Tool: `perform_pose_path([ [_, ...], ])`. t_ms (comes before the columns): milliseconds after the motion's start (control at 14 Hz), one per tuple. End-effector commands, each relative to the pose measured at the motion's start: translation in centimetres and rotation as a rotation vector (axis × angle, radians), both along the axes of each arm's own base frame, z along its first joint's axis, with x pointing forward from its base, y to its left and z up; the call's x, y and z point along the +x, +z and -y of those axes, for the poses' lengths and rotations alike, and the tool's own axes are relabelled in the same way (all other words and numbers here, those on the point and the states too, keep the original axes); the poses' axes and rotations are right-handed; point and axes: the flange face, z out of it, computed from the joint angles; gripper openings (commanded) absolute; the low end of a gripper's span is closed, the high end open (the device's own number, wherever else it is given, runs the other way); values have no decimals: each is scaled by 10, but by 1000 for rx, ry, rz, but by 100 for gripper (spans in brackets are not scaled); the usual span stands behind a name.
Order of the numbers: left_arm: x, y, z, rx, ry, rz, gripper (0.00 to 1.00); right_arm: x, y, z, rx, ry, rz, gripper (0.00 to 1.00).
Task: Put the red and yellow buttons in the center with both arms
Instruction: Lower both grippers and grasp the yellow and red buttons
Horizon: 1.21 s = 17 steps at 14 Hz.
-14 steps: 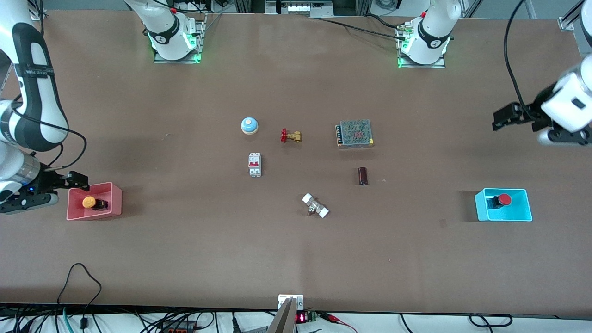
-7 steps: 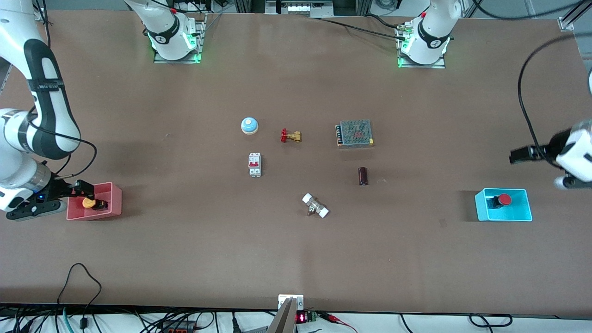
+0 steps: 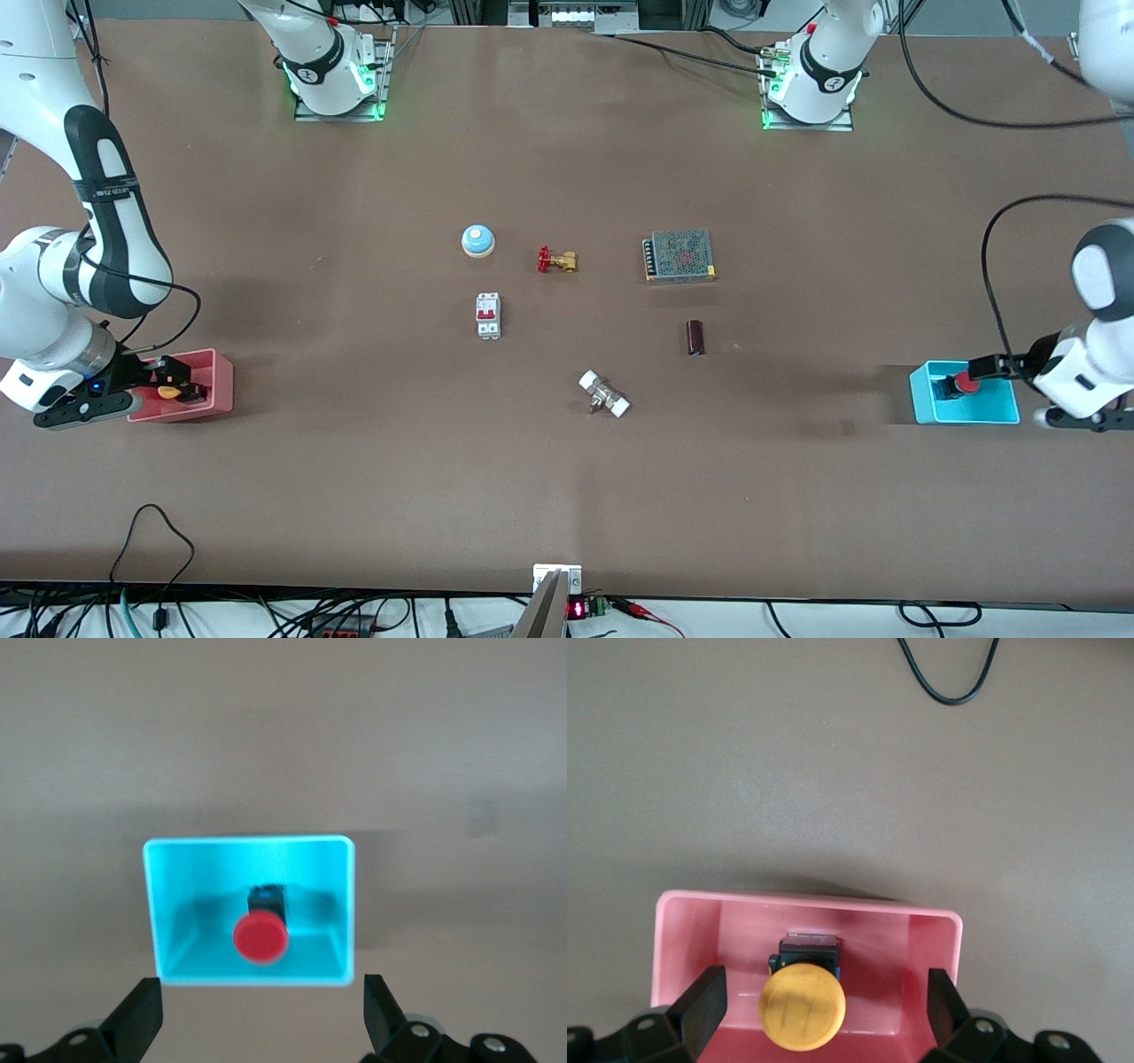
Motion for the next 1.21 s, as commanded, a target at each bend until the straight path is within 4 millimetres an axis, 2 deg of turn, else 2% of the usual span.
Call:
perform_pose_path([
  [0,-2,-47,-17,-14,-38,17,100,3,-3,3,-1,17,1,100],
  [214,-16,-83,-20,-29,-55,22,100,-1,-9,0,3,57,-32,100],
  [357,-18,-87,-21,-29,-54,24,100,-2,-10,-1,6,65,-42,100],
  [429,-18,-88,-19,-30,-56,22,96,-2,-10,-1,7,64,-42,100],
  [500,-18,-87,-20,-30,-56,24,89,-2,-12,-1,8,64,-45,100],
  [571,-18,-87,-20,-30,-56,24,77,-3,-15,-1,9,66,-49,100],
  [643,-19,-88,-19,-31,-62,19,56,-3,-16,-1,10,66,-51,100],
  [714,-18,-87,-20,-31,-65,20,47,-3,-17,-1,10,66,-52,95],
  [929,-16,-84,-19,-29,-64,25,35,-5,-18,-2,11,66,-58,74],
  [1143,-11,-72,-16,-23,-70,39,34,-5,-20,-2,12,66,-61,65],
])
